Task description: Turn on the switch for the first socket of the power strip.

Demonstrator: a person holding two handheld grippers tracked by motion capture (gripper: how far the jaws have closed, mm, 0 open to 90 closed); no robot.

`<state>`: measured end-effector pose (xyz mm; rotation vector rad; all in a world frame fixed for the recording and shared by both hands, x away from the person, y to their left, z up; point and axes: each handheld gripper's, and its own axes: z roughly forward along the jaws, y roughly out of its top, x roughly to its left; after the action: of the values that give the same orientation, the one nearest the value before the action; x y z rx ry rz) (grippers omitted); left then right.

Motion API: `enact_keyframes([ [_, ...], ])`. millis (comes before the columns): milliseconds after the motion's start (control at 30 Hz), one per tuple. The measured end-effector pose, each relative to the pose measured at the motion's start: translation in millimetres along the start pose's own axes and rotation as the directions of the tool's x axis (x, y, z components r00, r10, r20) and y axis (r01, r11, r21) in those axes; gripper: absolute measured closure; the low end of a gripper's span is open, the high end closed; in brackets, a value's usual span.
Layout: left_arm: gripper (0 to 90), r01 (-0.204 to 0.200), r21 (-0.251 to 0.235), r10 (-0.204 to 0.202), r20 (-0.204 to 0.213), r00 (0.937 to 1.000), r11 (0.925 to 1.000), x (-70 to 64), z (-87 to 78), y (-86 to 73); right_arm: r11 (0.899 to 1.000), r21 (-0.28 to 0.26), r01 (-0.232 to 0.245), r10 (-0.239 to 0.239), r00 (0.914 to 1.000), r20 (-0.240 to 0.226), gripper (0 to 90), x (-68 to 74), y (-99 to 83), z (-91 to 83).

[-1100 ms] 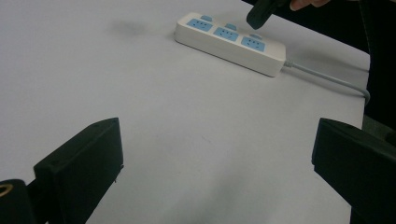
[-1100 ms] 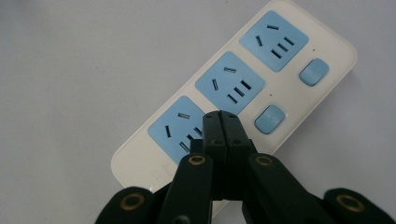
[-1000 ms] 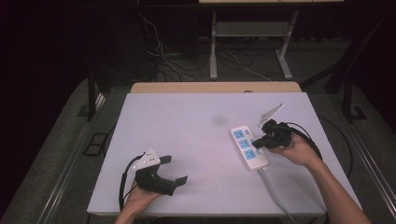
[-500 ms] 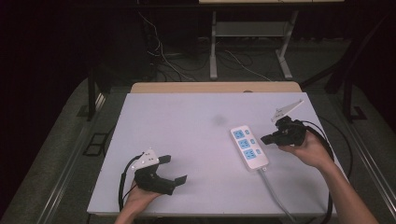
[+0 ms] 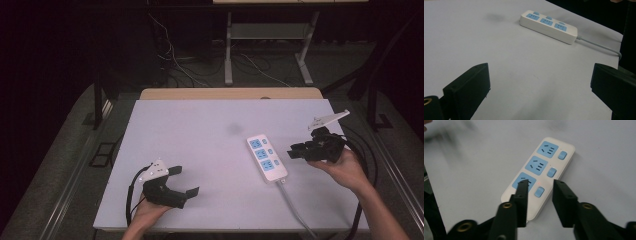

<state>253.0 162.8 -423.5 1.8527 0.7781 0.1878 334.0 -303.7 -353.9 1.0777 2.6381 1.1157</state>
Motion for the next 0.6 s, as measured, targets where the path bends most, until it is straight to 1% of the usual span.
enact_keyframes([
  [133, 1.1, -0.001, 0.002, 0.001, 0.002, 1.0000, 1.0000, -0.1, 0.3, 0.0, 0.998, -0.054, -0.038, 0.040, 0.9990, 0.020, 41.6, 1.9, -10.0, -5.1],
  [200, 1.1, -0.001, 0.002, 0.001, 0.001, 1.0000, 1.0000, 0.0, 0.2, 0.0, 0.996, -0.069, -0.064, 0.066, 0.9974, 0.027, 34.8, 2.9, -14.2, -6.6],
  [267, 1.1, 0.000, 0.001, 0.000, 0.001, 1.0000, 1.0000, 0.1, 0.1, 0.0, 0.993, -0.081, -0.081, 0.085, 0.9955, 0.043, 23.9, 4.3, -17.8, -7.6],
  [333, 1.1, 0.001, 0.000, -0.001, 0.000, 1.0000, 1.0000, 0.3, -0.1, 0.0, 0.989, -0.099, -0.107, 0.113, 0.9921, 0.055, 14.6, 5.4, -20.7, -8.6],
  [367, 1.1, 0.001, 0.001, -0.001, 0.001, 1.0000, 1.0000, 0.4, -0.2, 0.0, 0.987, -0.109, -0.119, 0.126, 0.9906, 0.054, 10.7, 6.4, -22.2, -9.4],
  [400, 1.1, 0.000, 0.001, 0.000, 0.000, 1.0000, 1.0000, 0.5, -0.2, 0.0, 0.984, -0.122, -0.127, 0.134, 0.9897, 0.051, 10.5, 7.5, -23.9, -10.2],
  [433, 1.1, 0.000, 0.000, 0.000, -0.001, 1.0000, 1.0000, 0.6, -0.3, 0.0, 0.983, -0.131, -0.131, 0.139, 0.9888, 0.053, 6.5, 8.6, -25.9, -10.8],
  [467, 1.1, 0.000, 0.001, 0.000, -0.001, 1.0000, 1.0000, 0.8, -0.4, 0.1, 0.981, -0.134, -0.138, 0.146, 0.9877, 0.055, 0.5, 9.5, -27.8, -11.0],
  [533, 1.1, 0.000, 0.001, 0.000, -0.001, 1.0000, 1.0000, 0.9, -0.5, 0.0, 0.979, -0.149, -0.141, 0.149, 0.9877, 0.047, 0.2, 10.9, -32.5, -11.5],
  [600, 1.1, 0.001, 0.000, -0.001, -0.001, 1.0000, 1.0000, 1.0, -0.6, 0.0, 0.974, -0.166, -0.154, 0.163, 0.9859, 0.038, 0.2, 12.1, -37.6, -11.8],
])
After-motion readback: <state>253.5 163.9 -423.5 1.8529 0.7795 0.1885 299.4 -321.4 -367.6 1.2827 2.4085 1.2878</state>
